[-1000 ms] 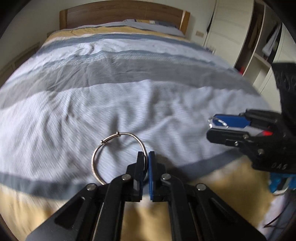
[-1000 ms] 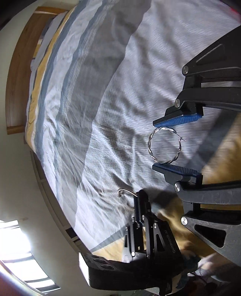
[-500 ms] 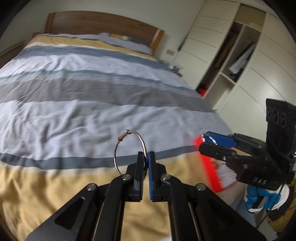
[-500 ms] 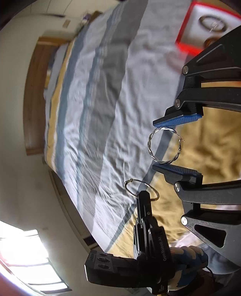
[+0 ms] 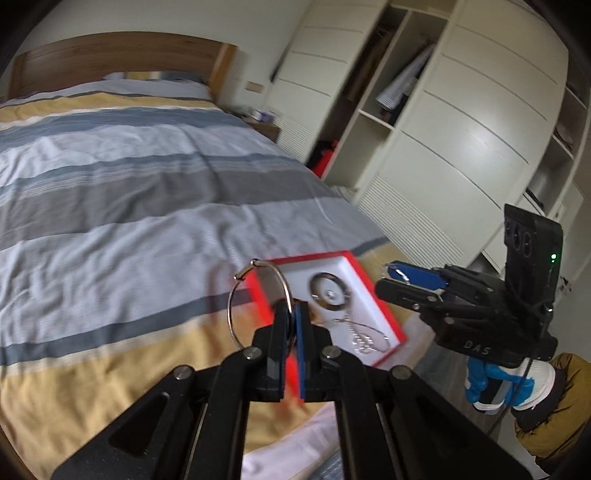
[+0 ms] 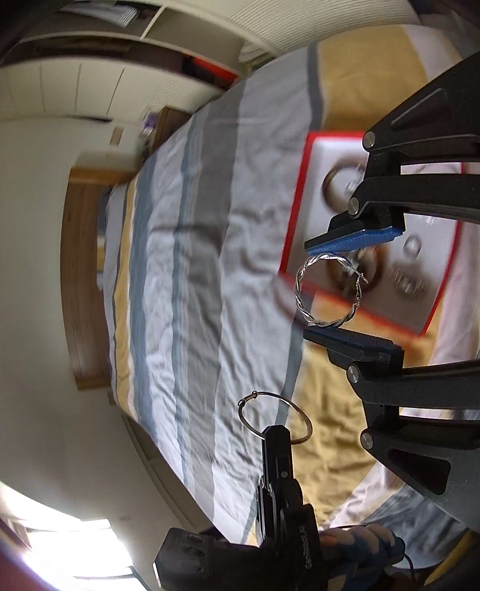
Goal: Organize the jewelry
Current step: 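Carry both hoops over the box with both grippers, then open both grippers to drop the hoops into the box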
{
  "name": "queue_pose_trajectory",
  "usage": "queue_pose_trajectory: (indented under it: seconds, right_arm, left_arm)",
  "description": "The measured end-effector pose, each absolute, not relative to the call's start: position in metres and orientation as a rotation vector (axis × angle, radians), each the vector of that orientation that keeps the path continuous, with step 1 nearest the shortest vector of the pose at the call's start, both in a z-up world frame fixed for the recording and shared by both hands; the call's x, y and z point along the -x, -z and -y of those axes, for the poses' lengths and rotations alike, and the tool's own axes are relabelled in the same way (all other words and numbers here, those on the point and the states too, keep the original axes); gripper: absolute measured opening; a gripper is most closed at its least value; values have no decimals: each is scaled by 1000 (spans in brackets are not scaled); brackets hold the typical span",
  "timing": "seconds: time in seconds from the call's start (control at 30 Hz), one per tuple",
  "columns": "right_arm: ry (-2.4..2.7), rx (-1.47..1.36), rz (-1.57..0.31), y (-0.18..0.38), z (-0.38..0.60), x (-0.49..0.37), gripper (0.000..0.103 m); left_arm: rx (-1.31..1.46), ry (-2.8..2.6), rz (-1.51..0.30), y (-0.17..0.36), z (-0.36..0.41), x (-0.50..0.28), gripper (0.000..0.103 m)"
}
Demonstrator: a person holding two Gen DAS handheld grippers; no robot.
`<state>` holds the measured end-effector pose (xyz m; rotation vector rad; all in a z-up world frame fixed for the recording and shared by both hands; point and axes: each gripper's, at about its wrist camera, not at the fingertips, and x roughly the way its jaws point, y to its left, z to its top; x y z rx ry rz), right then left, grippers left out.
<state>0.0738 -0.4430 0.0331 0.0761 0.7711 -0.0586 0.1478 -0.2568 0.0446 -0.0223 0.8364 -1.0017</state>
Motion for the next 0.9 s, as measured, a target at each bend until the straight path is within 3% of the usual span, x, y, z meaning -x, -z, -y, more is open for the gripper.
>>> queue_pose_trajectory:
  seconds: [0.47,0.9]
  right_arm:
    - [106,-176,-916,65,518,-68,39]
    - [81,-160,-962,102,532,-70,39]
  left_arm:
    - [-158,978,-903,20,391,-180,3]
    - [-305,932,-961,86,443,-189,4]
